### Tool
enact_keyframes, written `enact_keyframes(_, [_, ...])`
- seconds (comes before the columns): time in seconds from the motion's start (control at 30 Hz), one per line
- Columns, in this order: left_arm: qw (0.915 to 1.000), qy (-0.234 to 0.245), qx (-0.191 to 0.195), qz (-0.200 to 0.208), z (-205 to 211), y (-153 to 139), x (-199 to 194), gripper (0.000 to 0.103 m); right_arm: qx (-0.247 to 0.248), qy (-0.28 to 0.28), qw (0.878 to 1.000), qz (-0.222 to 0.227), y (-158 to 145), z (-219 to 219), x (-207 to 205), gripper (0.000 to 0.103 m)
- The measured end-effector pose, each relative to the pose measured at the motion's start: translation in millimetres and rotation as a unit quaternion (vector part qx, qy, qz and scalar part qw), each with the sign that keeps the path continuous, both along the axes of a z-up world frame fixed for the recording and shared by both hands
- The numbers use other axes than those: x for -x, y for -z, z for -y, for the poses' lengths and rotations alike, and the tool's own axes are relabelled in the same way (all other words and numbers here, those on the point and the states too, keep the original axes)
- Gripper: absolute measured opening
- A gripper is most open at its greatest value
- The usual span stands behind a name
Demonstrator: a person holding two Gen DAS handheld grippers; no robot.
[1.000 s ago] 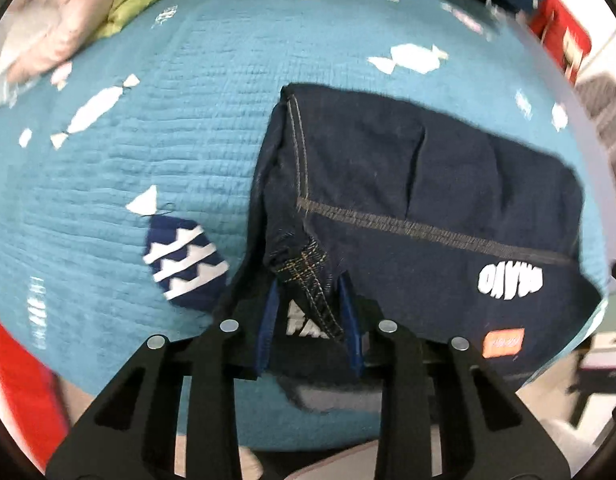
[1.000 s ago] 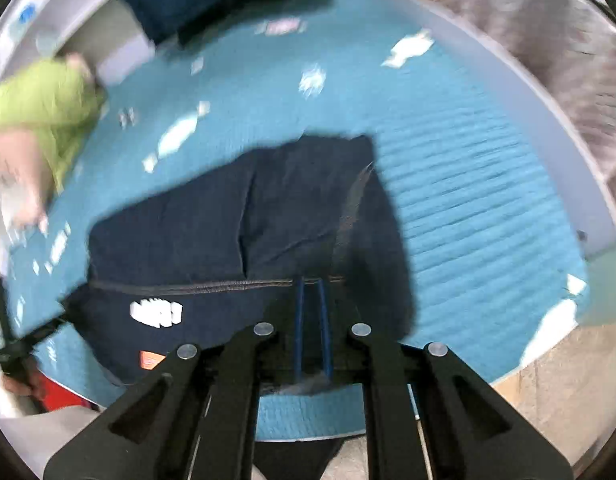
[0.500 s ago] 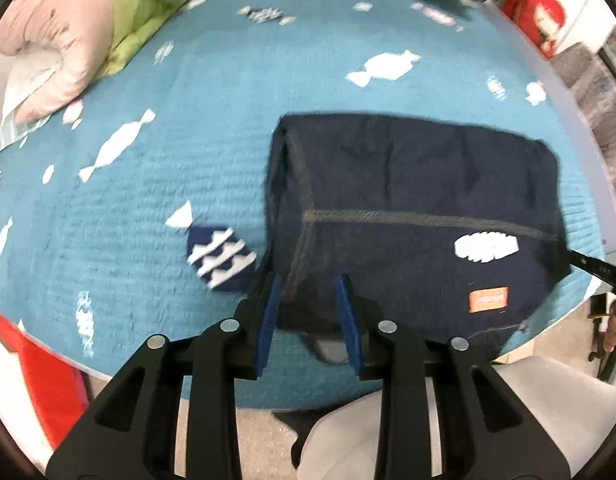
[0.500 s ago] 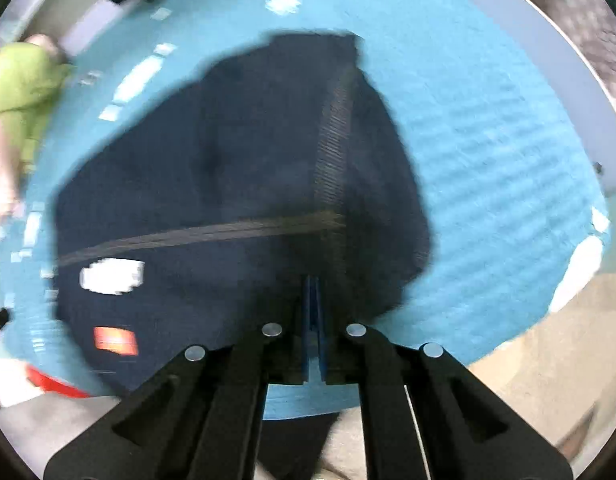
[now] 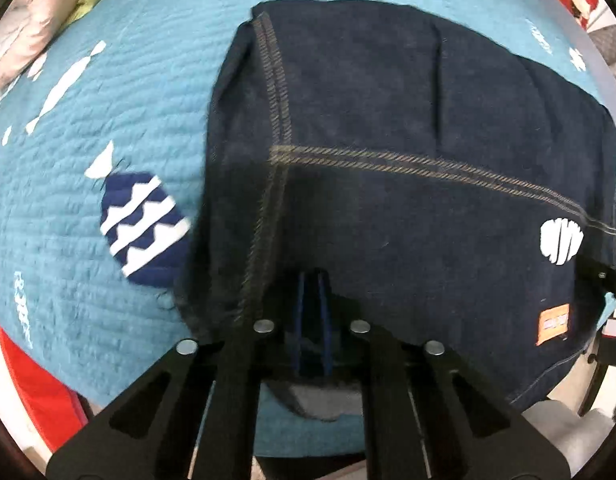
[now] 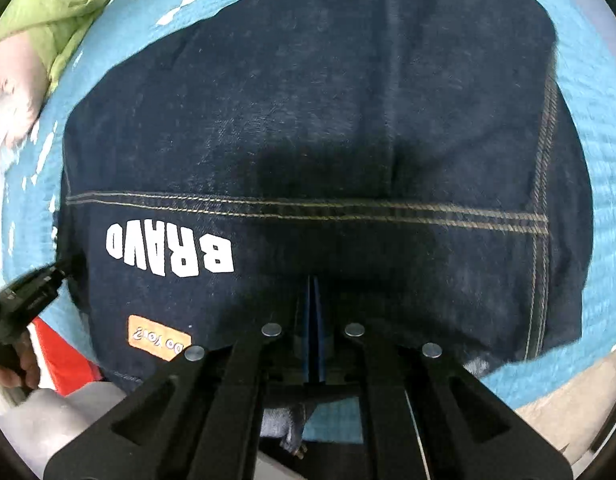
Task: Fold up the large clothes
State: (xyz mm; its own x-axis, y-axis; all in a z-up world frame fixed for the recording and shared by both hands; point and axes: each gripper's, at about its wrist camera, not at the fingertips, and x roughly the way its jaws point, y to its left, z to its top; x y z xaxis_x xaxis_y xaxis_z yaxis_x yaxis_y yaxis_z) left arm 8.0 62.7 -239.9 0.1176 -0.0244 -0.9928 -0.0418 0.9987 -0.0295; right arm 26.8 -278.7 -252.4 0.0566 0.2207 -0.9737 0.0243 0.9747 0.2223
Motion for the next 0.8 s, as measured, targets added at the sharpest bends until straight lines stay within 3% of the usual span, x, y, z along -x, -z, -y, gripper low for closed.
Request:
enact_keyframes(0.07, [1.0, -0.001, -0.003, 0.003, -2.5, -3.7, 4.7, 0.006, 0.013, 0.004, 1.0, 0.002, -7.9, 5.2, 3.4, 0.003])
enact_keyframes(0.13, [0.9999, 0.005, -0.01, 0.008, -3.2, -5.2, 8.8, 0.006, 0.07, 0.003, 0.998, 0.008, -9.9, 12.9, 7.9, 0.003])
enact_keyframes(0.2, [1.0, 0.0, -0.001, 0.005, -5.7, 4.8, 8.7, 0.006, 0.098, 0.013, 0.995, 0.009, 8.9, 18.3, 7.3, 0.002])
enact_keyframes(0.43, [0.9998, 0.016, 0.001, 0.013, -9.9, 7.7, 10.8, 0.006, 0.064, 0.044, 0.997, 0.017, 7.5, 32.3, 22.9, 0.002])
enact_keyframes(0.53, [0.9994, 0.024, -0.019, 0.016, 1.9, 8.5, 11.5, 0.006, 0.047, 0.058, 0.997, 0.02, -15.6, 50.7, 31.6, 0.005])
enact_keyframes(0.67, [0.9991, 0.026, -0.03, 0.016, 9.8, 11.5, 11.0, 0.006, -0.037, 0.02, 0.999, 0.035, -46.8, 31.0, 39.0, 0.003])
enact_keyframes(0.73, [0.9989, 0.028, -0.036, 0.015, 13.8, 14.8, 9.7, 0.005, -0.041, -0.002, 0.999, 0.024, -42.8, 20.3, 37.2, 0.003])
enact_keyframes(0.8, [0.9989, 0.027, -0.036, 0.016, 14.8, 16.7, 9.7, 0.005, -0.014, -0.026, 1.0, -0.004, -17.6, 5.3, 34.7, 0.002])
